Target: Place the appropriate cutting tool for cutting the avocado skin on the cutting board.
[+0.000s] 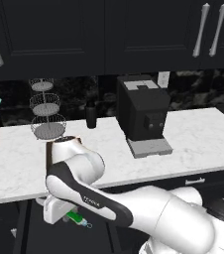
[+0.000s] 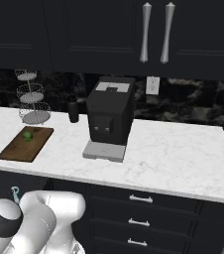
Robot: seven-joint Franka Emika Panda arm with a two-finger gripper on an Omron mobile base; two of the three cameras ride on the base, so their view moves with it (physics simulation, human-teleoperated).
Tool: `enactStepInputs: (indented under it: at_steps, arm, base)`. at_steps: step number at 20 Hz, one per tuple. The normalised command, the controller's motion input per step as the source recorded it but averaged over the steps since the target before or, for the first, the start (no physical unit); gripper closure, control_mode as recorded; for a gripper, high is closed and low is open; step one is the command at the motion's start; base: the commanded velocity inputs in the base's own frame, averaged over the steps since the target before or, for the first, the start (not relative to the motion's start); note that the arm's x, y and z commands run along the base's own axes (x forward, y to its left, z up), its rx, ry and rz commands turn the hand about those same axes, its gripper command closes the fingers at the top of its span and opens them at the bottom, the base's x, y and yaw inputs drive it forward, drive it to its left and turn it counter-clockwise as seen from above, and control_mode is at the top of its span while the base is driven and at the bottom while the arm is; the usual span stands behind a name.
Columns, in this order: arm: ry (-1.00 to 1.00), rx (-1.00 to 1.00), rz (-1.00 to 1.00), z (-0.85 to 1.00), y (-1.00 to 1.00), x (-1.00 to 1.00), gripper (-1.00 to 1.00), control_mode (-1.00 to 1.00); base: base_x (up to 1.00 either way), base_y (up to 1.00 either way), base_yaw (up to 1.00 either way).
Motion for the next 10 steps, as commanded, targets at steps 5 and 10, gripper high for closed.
enactStepInputs:
  at_steps: [5,10]
  arm:
    - [0.0,0.09,0.05,0.55,-0.02,0.69,1.0,-1.0]
    - [0.0,0.02,0.0,0.14,0.0,0.95,1.0,-1.0]
  base:
    - [0.0,0.0,0.0]
    - [0.0,0.0,0.0]
